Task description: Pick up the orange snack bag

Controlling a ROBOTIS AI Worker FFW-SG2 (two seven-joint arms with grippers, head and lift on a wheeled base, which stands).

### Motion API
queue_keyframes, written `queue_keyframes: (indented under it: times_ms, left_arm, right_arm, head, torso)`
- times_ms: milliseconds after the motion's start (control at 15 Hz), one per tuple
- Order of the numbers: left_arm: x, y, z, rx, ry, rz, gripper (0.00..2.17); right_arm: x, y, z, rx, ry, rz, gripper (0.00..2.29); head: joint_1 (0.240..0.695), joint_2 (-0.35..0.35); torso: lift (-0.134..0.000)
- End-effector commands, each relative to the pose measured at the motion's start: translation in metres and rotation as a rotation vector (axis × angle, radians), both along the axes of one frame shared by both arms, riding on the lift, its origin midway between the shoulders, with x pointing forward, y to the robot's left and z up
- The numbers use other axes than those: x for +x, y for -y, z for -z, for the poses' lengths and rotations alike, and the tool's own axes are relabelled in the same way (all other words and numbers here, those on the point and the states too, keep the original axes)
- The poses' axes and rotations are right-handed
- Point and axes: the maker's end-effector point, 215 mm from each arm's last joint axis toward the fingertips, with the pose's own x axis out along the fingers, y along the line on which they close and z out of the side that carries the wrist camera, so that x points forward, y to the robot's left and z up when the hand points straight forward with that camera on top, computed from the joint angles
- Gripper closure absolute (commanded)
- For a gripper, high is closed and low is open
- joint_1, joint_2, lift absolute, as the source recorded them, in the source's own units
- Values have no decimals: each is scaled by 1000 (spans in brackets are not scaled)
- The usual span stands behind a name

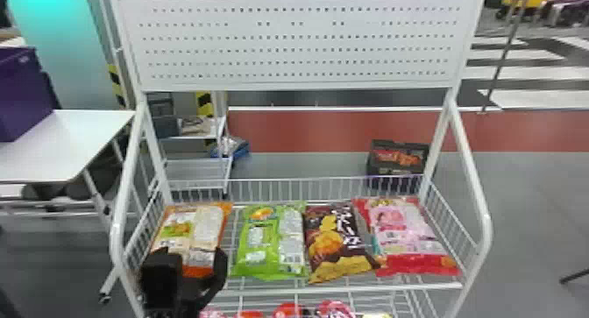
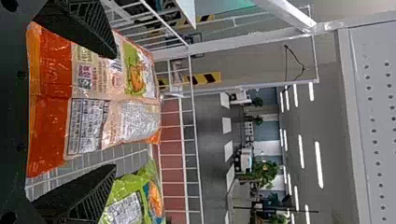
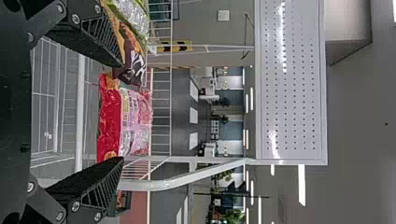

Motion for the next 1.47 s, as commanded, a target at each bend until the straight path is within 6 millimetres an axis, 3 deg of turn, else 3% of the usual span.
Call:
queue_keyframes:
  times_ms: [0,467,600,800,867,933,1067,1133,1400]
  left_arm:
    - [21,-8,1,-6,-10,-15,49]
    - [26,-19,13,-12,-39,-31,286]
    - [26,-22,18,-3,-52,-36,491]
    - [24,-25,23,6,-62,-43,583]
    - [24,-26,24,4,-64,-47,731]
    - [22,-26,26,1,-68,-49,734]
    - [18,-32,28,3,-69,-69,1241]
    - [18,-34,28,3,-71,-71,1386]
    - [10,-35,31,3,-74,-68,1436]
  right_arm:
    - [0,0,2,0,-4,0,194]
    - [1,0,2,0,0,0,194]
    - [1,0,2,0,0,0,194]
    - [0,0,0,1,4,0,194]
    - [0,0,-1,1,4,0,194]
    - [0,0,-1,1,5,0,194]
    - [0,-1,-1,3,5,-2,194]
    - [-1,-1,-1,3,4,-2,194]
    - [-2,-2,-6,5,15,-4,194]
  head:
    - [499,0]
    - [499,0]
    - [499,0]
    - [499,0]
    - [499,0]
    - [499,0]
    - [499,0]
    - [499,0]
    - [499,0]
  torso:
    - [0]
    - [0]
    - [0]
    - [0]
    - [0]
    - [0]
    - [0]
    - [0]
    - [0]
